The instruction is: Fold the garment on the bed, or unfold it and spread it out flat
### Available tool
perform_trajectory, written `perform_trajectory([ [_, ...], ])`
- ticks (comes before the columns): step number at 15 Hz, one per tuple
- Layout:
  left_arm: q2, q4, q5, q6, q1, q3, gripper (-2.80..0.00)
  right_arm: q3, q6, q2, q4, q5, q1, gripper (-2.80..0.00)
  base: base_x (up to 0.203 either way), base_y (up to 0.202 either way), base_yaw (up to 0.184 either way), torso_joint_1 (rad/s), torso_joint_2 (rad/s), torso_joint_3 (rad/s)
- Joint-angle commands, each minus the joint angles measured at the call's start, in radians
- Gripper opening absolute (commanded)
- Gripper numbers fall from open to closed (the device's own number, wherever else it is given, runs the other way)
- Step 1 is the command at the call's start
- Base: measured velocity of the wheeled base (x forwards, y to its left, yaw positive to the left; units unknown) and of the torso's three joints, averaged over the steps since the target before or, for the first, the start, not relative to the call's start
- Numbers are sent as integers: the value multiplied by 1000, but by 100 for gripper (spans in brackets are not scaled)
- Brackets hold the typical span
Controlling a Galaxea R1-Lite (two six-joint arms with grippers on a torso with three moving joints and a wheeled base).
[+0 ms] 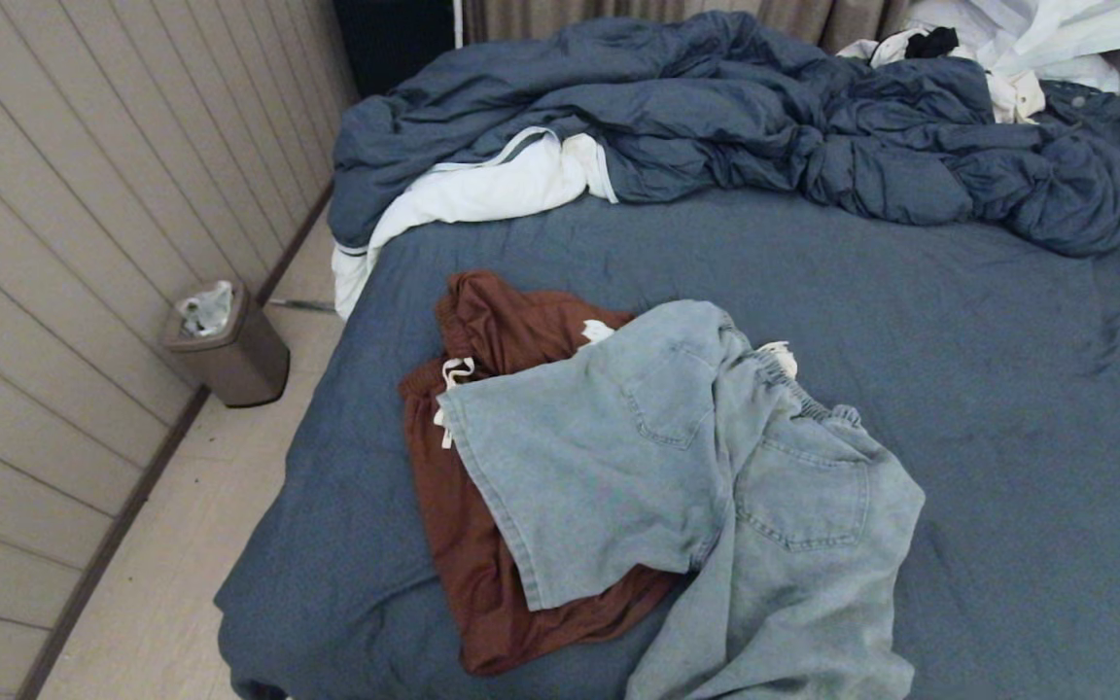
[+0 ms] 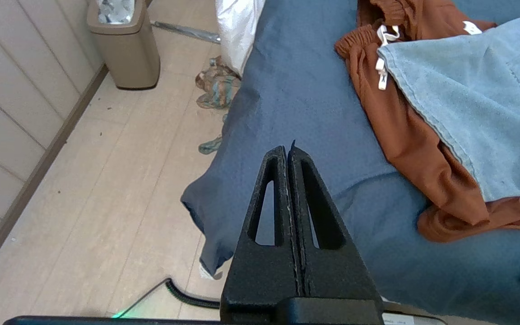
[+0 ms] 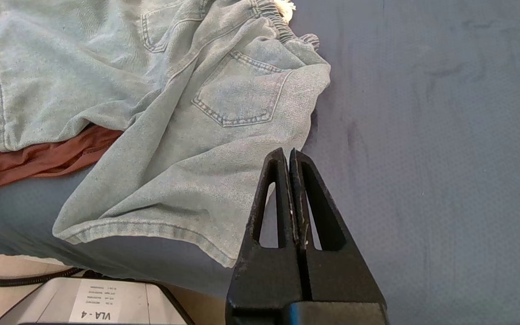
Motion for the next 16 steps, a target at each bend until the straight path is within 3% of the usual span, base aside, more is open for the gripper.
perform_trajectory([
  [1, 0, -1, 0, -1, 0, 0, -280, 0, 0, 0, 0, 0, 0, -280, 0, 0, 0, 0, 0, 0],
  [16, 0, -1, 0, -1, 0, 0, -280, 0, 0, 0, 0, 0, 0, -280, 0, 0, 0, 0, 0, 0],
])
